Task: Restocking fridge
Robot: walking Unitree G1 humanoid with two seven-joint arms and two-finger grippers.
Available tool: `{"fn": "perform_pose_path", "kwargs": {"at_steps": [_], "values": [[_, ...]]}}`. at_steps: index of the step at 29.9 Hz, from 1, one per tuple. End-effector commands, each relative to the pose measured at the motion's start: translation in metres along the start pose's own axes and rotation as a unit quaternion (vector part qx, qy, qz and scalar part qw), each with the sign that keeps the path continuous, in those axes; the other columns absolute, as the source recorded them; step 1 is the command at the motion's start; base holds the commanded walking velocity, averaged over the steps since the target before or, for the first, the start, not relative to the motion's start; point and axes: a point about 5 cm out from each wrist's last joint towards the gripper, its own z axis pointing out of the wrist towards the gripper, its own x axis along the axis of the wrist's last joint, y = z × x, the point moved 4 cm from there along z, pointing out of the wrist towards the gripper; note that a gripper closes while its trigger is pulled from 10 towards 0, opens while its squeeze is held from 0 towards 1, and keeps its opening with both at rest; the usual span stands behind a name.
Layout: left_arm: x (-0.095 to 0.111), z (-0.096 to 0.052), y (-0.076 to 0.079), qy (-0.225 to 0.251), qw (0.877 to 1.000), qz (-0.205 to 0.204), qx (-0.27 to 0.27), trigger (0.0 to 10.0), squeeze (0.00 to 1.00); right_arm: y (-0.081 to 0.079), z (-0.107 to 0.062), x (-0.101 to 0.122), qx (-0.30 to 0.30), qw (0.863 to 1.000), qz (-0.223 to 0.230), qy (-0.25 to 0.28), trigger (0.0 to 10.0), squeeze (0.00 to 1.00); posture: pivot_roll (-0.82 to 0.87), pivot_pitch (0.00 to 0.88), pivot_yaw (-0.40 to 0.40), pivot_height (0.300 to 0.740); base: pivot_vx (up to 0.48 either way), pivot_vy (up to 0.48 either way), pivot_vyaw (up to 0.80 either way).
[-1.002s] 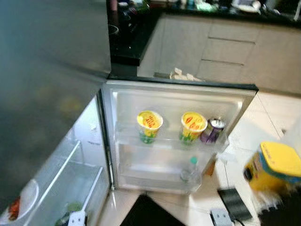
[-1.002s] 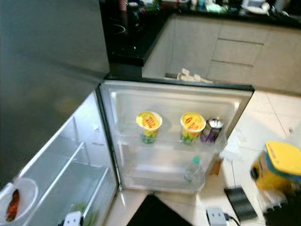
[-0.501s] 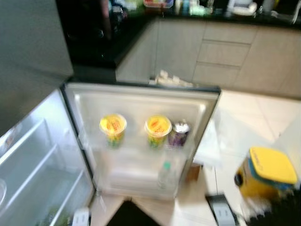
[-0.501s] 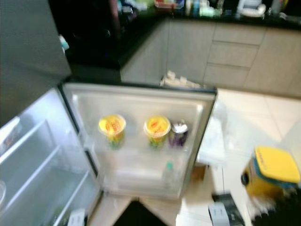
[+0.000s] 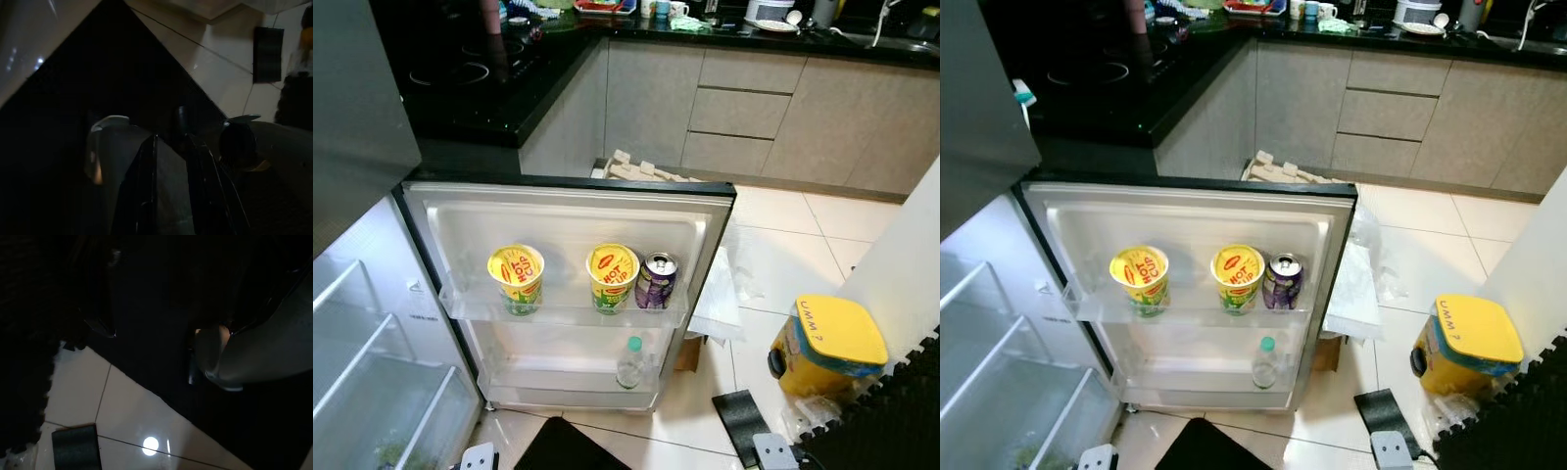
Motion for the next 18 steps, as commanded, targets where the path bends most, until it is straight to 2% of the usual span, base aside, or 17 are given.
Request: {"fn": "perform_pose_path", "kwargs": {"at_steps": [1, 5, 9, 16, 18], "values": [[-0.0059, -0.0001, 0.0025, -0.01, 1.0, -0.003, -0.005, 10.0, 0.0, 0.0085, -0.0013, 0.0024, -0.01, 1.0, -0.003, 0.001, 10.0, 0.0, -0.04, 0.0, -0.033, 0.74, 0.0, -0.48, 0.0], [-0.0055, 0.0001, 0.0027, -0.01, 1.0, -0.004, -0.005, 10.0, 0.0, 0.0081, -0.0012, 0.0027, -0.009, 1.0, -0.003, 0.002, 10.0, 0.0, -0.05, 0.0, -0.03, 0.74, 0.0, -0.48, 0.0], [-0.0042, 0.0002, 0.0002, -0.009, 1.0, 0.0, 0.007, 10.0, 0.0, 0.0087, -0.0017, 0.0003, -0.008, 1.0, -0.013, -0.002, 10.0, 0.0, -0.05, 0.0, -0.03, 0.74, 0.0, 0.0, 0.0], [-0.0043, -0.0003, -0.0018, -0.01, 1.0, -0.005, 0.012, 10.0, 0.0, 0.0049, -0.002, 0.006, 0.024, 1.0, 0.002, 0.014, 10.0, 0.0, -0.05, 0.0, -0.031, 0.74, 0.0, 0.0, 0.0], [-0.0036, -0.0001, -0.0015, -0.009, 1.0, -0.006, 0.011, 10.0, 0.0, 0.0024, -0.0024, 0.0068, 0.043, 0.999, 0.027, 0.017, 10.0, 0.0, -0.05, 0.0, -0.031, 0.74, 0.0, 0.0, 0.51]]}}
